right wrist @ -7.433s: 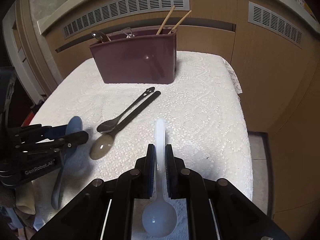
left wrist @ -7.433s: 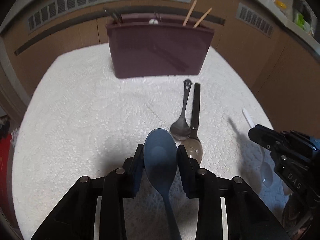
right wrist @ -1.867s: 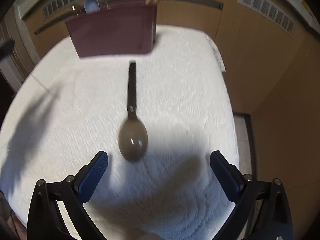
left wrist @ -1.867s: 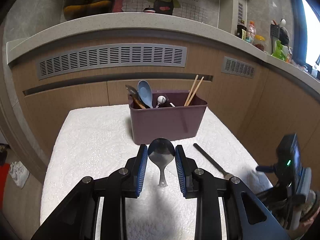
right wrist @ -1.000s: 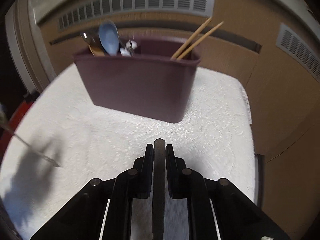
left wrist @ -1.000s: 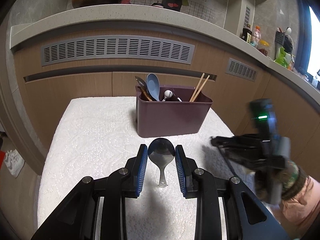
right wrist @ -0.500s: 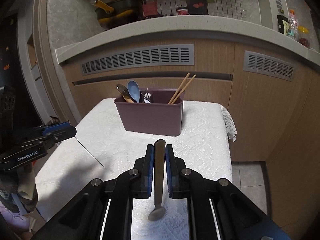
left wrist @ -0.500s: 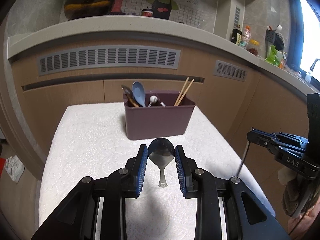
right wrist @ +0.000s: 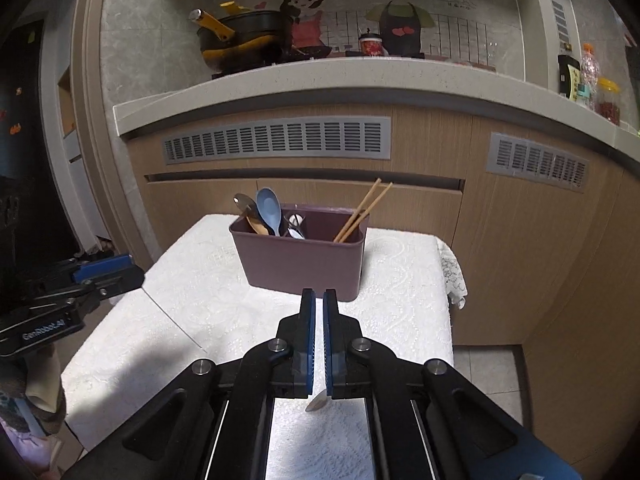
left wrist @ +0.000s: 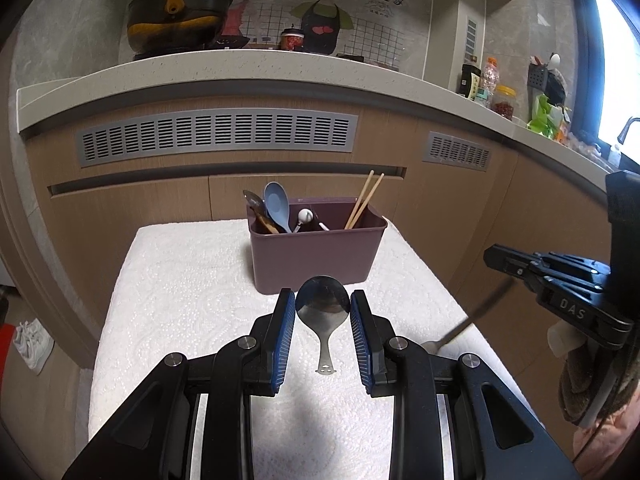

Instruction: Organize utensils

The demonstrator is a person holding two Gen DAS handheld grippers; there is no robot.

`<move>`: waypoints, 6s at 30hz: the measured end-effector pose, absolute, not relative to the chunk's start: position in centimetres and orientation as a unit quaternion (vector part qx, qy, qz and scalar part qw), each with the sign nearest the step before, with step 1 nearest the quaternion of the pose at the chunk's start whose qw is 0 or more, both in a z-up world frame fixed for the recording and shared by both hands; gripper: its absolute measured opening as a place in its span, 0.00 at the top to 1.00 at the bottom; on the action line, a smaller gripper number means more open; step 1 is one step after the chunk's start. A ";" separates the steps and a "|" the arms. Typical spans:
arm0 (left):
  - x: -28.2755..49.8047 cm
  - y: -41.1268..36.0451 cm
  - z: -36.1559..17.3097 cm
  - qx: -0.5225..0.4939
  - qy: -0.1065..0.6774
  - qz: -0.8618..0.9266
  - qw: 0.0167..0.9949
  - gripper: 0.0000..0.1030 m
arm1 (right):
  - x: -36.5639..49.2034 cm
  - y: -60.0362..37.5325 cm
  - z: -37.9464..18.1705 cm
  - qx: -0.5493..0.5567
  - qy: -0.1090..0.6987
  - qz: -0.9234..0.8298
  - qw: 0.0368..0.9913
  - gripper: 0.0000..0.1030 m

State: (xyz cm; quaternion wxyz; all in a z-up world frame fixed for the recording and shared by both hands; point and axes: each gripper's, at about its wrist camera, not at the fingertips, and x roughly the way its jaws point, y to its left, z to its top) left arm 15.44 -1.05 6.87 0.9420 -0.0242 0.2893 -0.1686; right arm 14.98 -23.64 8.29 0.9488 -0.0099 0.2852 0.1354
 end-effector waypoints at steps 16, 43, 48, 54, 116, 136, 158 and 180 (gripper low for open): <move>16.2 -0.6 5.1 -0.030 0.317 -0.172 0.932 0.72 | 15.7 -25.2 -1.2 -0.133 0.428 0.163 0.879 0.14; 17.1 -0.5 3.4 -0.027 0.347 -0.162 0.923 0.72 | 13.5 -22.6 -3.3 -0.191 0.470 0.268 0.819 0.13; 17.3 -0.4 3.0 -0.032 0.353 -0.164 0.921 0.72 | 15.6 -22.9 -5.3 -0.183 0.506 0.280 0.795 0.44; 17.1 -0.5 2.8 -0.028 0.357 -0.167 0.919 0.72 | 18.4 -24.4 -5.9 -0.118 0.533 0.255 0.798 0.69; 25.6 -0.4 6.4 -0.013 0.274 -0.120 0.954 0.24 | 25.5 -24.4 6.6 0.071 0.311 0.053 0.946 0.31; 10.5 -0.4 2.5 0.007 0.253 -0.030 0.967 0.00 | 9.2 -22.3 2.5 0.000 0.258 -0.028 0.966 0.00; 10.7 -0.4 2.6 -0.004 0.265 -0.037 0.964 0.00 | 8.4 -22.1 3.3 -0.008 0.244 -0.029 0.969 0.00; 10.4 -0.6 2.5 -0.004 0.266 -0.039 0.963 0.00 | 8.4 -22.2 3.5 -0.009 0.245 -0.027 0.969 0.00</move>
